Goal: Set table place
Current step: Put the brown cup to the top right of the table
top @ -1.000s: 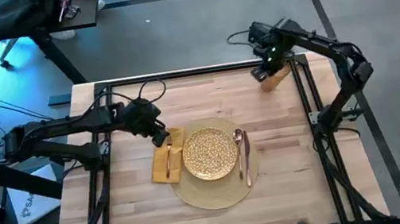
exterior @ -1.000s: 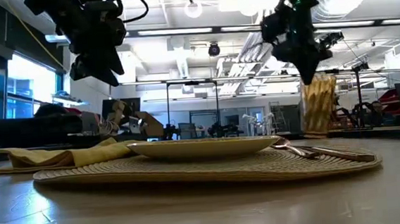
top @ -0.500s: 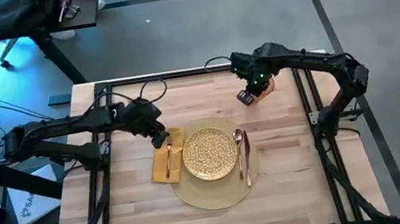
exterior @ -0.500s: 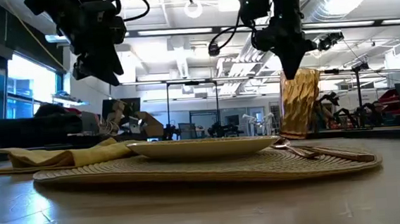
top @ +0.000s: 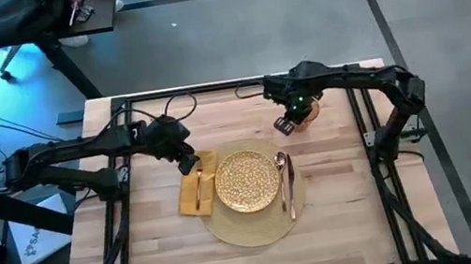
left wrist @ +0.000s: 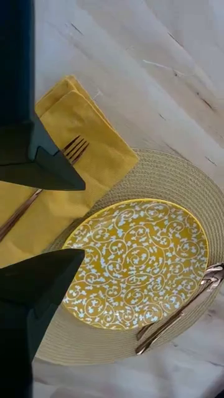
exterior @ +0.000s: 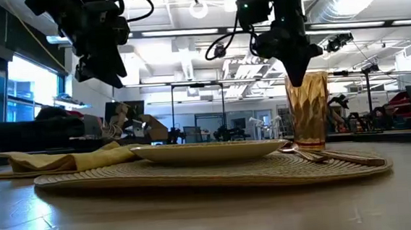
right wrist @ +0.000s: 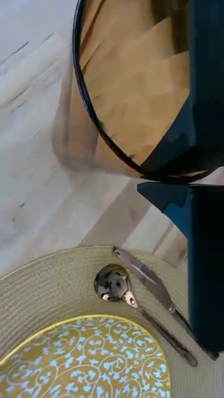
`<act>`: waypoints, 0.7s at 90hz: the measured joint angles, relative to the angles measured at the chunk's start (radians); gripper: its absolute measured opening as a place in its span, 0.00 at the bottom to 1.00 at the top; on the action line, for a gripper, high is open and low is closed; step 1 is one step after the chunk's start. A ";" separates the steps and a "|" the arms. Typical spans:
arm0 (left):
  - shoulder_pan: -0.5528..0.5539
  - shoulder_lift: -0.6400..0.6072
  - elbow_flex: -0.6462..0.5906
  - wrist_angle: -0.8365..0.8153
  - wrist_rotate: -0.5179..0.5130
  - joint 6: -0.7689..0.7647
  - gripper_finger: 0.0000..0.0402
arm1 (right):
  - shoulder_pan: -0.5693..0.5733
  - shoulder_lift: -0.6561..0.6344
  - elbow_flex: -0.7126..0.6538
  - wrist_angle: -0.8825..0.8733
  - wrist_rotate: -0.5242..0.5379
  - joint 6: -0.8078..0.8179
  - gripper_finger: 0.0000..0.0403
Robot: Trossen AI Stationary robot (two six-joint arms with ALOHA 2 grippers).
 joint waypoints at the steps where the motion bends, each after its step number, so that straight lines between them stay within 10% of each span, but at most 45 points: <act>1: 0.000 0.000 0.000 0.000 0.000 0.000 0.37 | 0.000 0.000 0.000 0.001 0.000 0.000 0.00; 35: 0.000 0.000 0.000 0.000 0.000 0.000 0.37 | -0.016 0.000 0.083 -0.007 0.023 -0.037 0.01; 63: 0.000 0.000 0.000 0.000 0.000 0.000 0.37 | -0.022 0.000 0.094 -0.012 0.026 -0.056 0.21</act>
